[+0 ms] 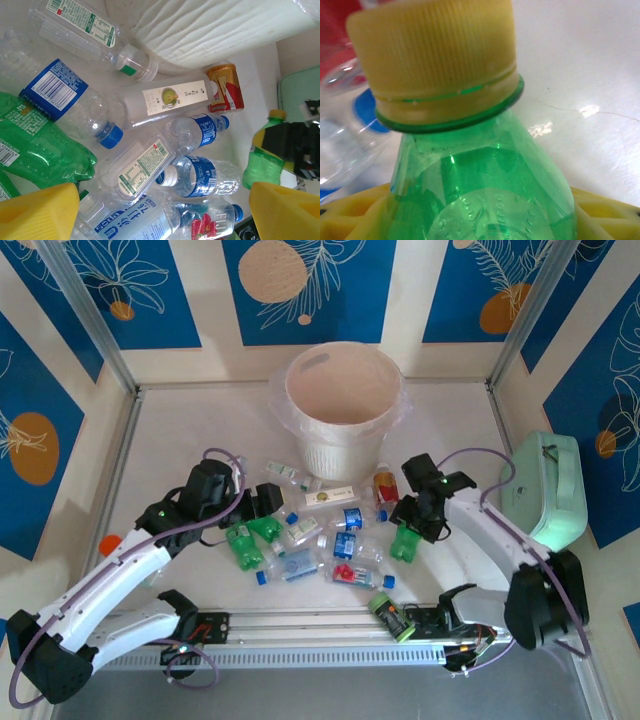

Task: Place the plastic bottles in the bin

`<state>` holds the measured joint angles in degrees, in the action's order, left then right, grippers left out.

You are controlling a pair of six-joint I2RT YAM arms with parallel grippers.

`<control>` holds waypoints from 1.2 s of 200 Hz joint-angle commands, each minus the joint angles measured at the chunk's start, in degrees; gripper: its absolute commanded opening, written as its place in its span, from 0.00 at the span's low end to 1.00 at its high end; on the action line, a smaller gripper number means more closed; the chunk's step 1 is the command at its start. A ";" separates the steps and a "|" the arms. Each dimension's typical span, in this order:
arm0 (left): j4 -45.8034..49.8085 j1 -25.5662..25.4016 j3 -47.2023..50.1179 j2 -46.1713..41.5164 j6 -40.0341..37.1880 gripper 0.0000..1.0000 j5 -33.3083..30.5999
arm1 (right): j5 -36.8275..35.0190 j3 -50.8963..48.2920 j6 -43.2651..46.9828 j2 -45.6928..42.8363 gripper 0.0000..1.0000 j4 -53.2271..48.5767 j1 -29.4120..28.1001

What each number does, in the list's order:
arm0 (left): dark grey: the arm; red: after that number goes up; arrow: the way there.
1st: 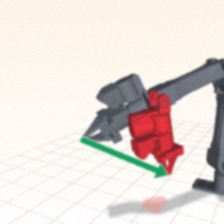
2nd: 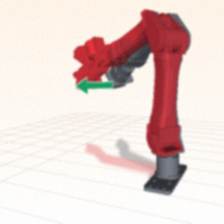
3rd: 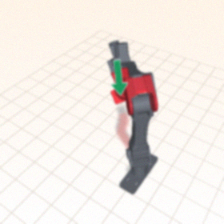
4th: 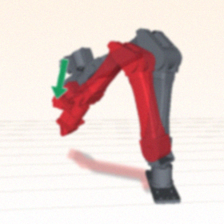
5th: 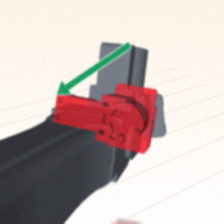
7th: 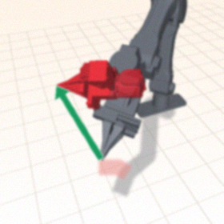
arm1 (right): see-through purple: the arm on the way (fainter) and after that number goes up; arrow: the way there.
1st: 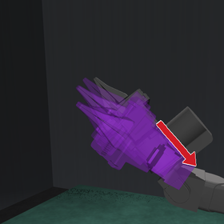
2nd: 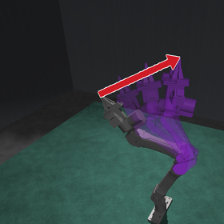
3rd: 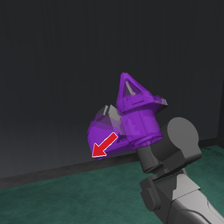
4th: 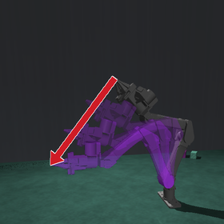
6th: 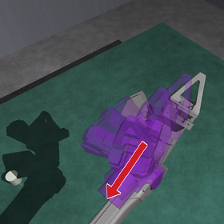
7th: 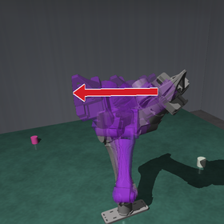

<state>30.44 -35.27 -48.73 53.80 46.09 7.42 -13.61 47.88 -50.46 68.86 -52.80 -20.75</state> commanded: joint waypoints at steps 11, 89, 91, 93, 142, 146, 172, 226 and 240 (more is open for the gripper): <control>-0.51 0.41 0.40 0.04 0.32 0.87 -0.83 | -1.20 5.90 -1.60 -6.99 0.62 -6.09 -1.52; 1.00 0.44 -1.02 0.01 0.41 0.87 -1.65 | 5.47 34.84 4.78 -4.70 0.58 -8.55 -3.57; 1.07 0.46 -1.02 -0.01 0.41 0.87 -1.69 | 5.57 35.66 4.89 -4.39 0.58 -8.55 -3.59; 1.10 0.46 -1.02 -0.01 0.39 0.87 -1.70 | 5.71 36.49 5.05 -4.07 0.58 -8.51 -3.66; 1.21 0.44 -1.10 0.15 0.93 0.87 -1.88 | 8.54 52.54 7.68 5.13 0.58 -6.30 -3.77; 1.21 0.38 -1.15 0.16 0.94 0.87 -1.89 | 8.74 53.66 7.89 6.08 0.58 -6.07 -3.77; 1.46 0.45 -1.44 0.68 0.75 0.87 -2.15 | 10.00 61.17 8.96 11.98 0.58 -5.08 -3.53; 2.79 0.46 -1.55 0.56 0.12 0.87 -3.31 | 13.33 71.84 9.81 21.93 0.58 -3.98 -2.15; 2.61 0.46 -1.37 0.68 0.19 0.87 -3.38 | 13.73 74.14 9.94 24.13 0.58 -4.16 -1.89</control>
<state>31.83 -35.24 -48.69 54.50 46.24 5.43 -2.57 117.91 -41.89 90.17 -57.45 -23.27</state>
